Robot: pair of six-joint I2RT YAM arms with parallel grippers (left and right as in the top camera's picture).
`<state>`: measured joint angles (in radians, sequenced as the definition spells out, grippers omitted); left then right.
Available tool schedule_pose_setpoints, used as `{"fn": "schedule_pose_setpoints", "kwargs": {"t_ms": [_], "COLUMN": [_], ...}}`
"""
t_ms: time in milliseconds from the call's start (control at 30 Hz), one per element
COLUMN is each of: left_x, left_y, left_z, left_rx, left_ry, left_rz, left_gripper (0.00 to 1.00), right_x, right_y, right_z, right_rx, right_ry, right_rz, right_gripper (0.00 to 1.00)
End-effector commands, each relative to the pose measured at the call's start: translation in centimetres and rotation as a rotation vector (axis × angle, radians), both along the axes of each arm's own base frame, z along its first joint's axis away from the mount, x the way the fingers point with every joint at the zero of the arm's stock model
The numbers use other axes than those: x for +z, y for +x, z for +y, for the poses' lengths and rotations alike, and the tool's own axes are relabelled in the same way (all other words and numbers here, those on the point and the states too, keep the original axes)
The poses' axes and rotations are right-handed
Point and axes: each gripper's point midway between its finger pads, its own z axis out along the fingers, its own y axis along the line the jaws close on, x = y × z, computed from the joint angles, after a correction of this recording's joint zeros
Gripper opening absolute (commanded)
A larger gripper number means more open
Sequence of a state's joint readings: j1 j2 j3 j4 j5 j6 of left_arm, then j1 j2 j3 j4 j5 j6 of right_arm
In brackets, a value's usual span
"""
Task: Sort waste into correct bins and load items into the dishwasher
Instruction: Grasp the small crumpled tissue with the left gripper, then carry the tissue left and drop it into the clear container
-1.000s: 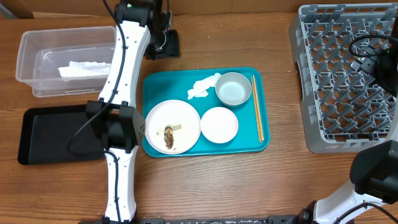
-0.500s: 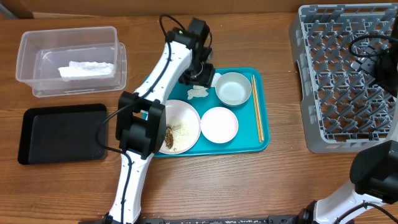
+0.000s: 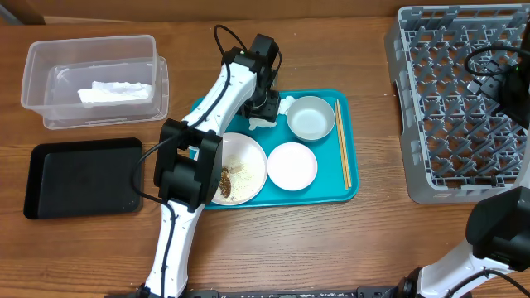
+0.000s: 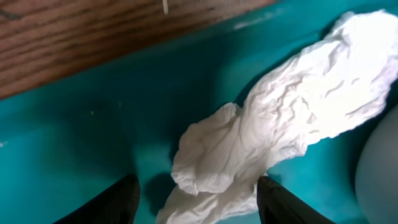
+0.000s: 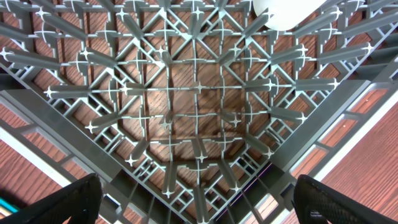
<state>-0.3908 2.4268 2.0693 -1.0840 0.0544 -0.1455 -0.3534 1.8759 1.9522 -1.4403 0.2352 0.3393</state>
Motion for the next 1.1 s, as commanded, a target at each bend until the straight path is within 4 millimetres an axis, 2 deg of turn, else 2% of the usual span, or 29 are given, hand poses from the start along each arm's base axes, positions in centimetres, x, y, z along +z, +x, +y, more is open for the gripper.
{"fn": "schedule_pose_setpoints", "kwargs": {"t_ms": [0, 100, 167, 267, 300, 400, 467, 533, 600, 700, 767, 867, 900, 967, 1067], "left_x": [-1.3, -2.0, -2.5, -2.5, -2.2, -1.0, 0.8, 3.2, 6.6, 11.5, 14.9, 18.7, 20.1, 21.2, 21.2], "left_y": [-1.0, -1.5, -1.7, -1.6, -1.4, -0.6, 0.3, 1.6, 3.0, 4.4, 5.1, 5.6, 5.6, 5.3, 4.8], "left_z": [-0.2, -0.5, -0.4, 0.1, 0.3, 0.9, 1.4, 2.0, 3.4, 6.6, 9.6, 14.4, 17.0, 20.4, 25.0], "left_rx": [0.001, -0.005, -0.005, -0.001, 0.012, 0.066, 0.116, 0.168, 0.229, 0.374, 0.486, 0.644, 0.729, 0.843, 1.012], "left_ry": [-0.007, -0.014, -0.011, 0.012, 0.023, 0.035, 0.036, 0.036, 0.039, 0.065, 0.078, 0.082, 0.074, 0.062, 0.057], "left_rz": [0.036, 0.052, 0.057, 0.050, 0.040, 0.021, -0.003, -0.044, -0.101, -0.186, -0.252, -0.327, -0.350, -0.364, -0.355], "left_gripper": [0.62, 0.59, 0.51, 0.09, 0.04, 0.04, 0.04, 0.04, 0.04, 0.04, 0.04, 0.04, 0.04, 0.04, 0.04], "right_x": [0.4, 0.4, 0.4, 0.4, 0.4, 0.4, 0.4, 0.4, 0.4, 0.4, 0.4, 0.4, 0.4, 0.4, 0.4], "right_y": [-0.1, -0.1, -0.1, -0.1, -0.1, -0.1, -0.1, -0.1, -0.1, -0.1, -0.1, -0.1, -0.1, -0.1, -0.1], "right_z": [-0.1, -0.1, -0.1, -0.1, -0.1, -0.1, -0.1, -0.1, -0.1, -0.1, -0.1, -0.1, -0.1, -0.1, -0.1], "right_rx": [-0.003, -0.003, -0.003, -0.003, -0.003, -0.004, -0.003, -0.003, -0.004, -0.003, -0.004, -0.003, -0.003, -0.004, -0.003], "right_ry": [-0.006, -0.006, -0.006, -0.006, -0.006, -0.006, -0.006, -0.006, -0.006, -0.006, -0.006, -0.006, -0.006, -0.006, -0.006], "right_rz": [-0.012, -0.012, -0.012, -0.012, -0.012, -0.013, -0.012, -0.012, -0.013, -0.012, -0.013, -0.012, -0.012, -0.013, -0.012], "right_gripper": [1.00, 1.00, 1.00, 1.00, 1.00, 1.00, 1.00, 1.00, 1.00, 1.00, 1.00, 1.00, 1.00, 1.00, 1.00]}}
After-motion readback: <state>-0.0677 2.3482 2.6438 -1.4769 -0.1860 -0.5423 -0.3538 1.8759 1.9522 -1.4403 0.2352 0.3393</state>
